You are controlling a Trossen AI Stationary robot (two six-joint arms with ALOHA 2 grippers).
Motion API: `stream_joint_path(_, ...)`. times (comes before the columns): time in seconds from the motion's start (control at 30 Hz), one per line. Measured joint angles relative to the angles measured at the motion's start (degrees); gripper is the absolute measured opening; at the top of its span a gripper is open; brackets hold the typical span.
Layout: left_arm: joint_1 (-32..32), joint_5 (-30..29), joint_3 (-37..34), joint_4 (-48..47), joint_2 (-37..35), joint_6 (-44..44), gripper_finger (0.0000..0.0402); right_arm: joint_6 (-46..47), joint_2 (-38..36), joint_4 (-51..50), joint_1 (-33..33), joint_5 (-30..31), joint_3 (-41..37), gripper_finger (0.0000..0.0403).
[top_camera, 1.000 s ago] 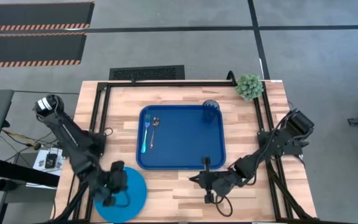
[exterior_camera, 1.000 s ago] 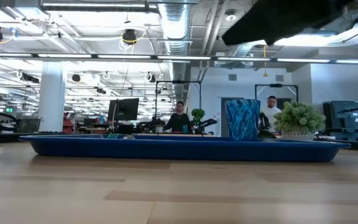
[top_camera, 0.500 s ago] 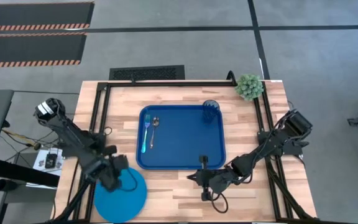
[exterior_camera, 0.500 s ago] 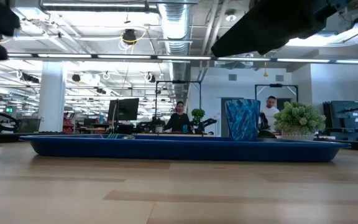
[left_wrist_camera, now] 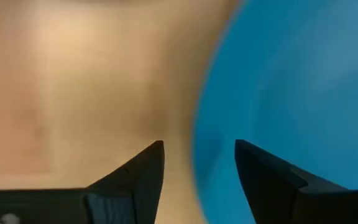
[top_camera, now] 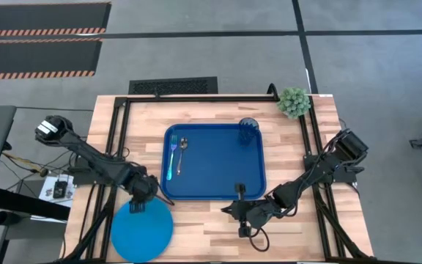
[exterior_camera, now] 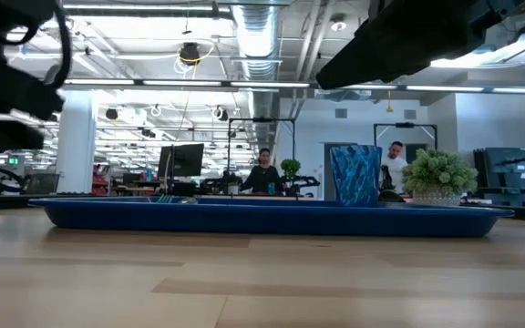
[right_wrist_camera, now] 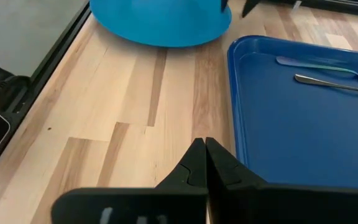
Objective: Pick and place plate/cup/fork/spoon on tray
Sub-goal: Put the light blue plate in the middle of the blue tray
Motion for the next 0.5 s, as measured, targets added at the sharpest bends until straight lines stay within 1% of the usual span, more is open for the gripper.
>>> stream_joint_path(0.1, 0.06, 4.87, -2.51, 5.46, 0.00, 0.53, 0.0175, 0.01, 0.00, -0.02, 0.00, -0.02, 0.00, 0.0005)
stream_joint_path(0.23, 0.14, 6.19, -4.86, 8.36, -0.20, -0.53, 0.0145, 0.01, 0.00, 0.01, 0.00, 0.00, 0.00, 0.0006)
stream_joint_path(0.37, 0.13, 6.10, -5.29, 8.28, -0.69, 0.52, 0.0092, 0.03, 0.00, 0.01, 0.00, -0.01, 0.00, 0.0007)
stream_joint_path(0.5, 0.45, 9.69, -5.45, 8.20, -2.72, 2.58, 0.0021, 0.05, 0.00, -0.02, 0.01, -0.06, 0.00, 0.0006)
